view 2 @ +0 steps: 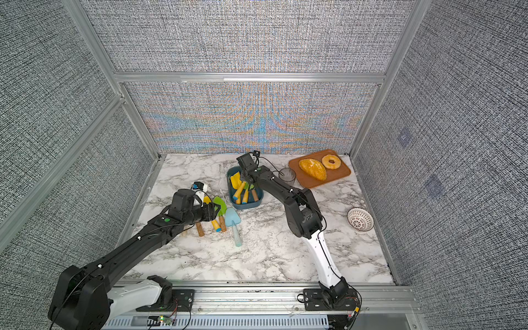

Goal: Take the shovel out of the storage box
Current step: Pick up the shovel from the storage box, then place the shovel at the center of the board.

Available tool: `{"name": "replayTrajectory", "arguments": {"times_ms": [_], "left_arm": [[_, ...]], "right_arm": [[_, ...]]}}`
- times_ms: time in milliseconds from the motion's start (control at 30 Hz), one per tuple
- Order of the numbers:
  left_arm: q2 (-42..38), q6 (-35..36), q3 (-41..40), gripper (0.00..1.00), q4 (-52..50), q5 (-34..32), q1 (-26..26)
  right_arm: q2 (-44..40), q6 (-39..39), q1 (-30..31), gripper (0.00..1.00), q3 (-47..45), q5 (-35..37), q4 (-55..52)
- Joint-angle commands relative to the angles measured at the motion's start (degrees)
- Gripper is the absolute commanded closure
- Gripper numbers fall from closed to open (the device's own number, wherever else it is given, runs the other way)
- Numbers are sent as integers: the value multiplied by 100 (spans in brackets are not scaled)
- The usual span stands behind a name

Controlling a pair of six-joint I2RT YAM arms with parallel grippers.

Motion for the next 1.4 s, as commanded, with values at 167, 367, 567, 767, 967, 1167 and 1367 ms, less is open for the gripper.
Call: {"name": "replayTrajectory", "arguments": {"times_ms": [167,367,567,767,967,1167,1367], "left_arm": [[4,52,37,39,124,36,8],[7,68,12,39,118,19,4],[31,77,-15,39,161,104,4],[-92,47,-111,39,272,240,6],[-159,-13,-129,38,352,394,15],[-50,-62,-106,38,392,499,17],[-34,-74,-103,38,427,528,16]], "right_arm": [[-612,-399,23,100,-529,439,188],[-1250,-668,111,100,-1300,232,445],[-2459,-1285,150,100,-2713,-479,923],[-3602,-2168,179,100,-4136,-1436,1137],[-4284,-2215,230,100,-5562,-2110,1567],[-4340,-1788,390,100,-6368,-2419,2287],[-4009,-1216,661,100,-6602,-2038,2735]]}}
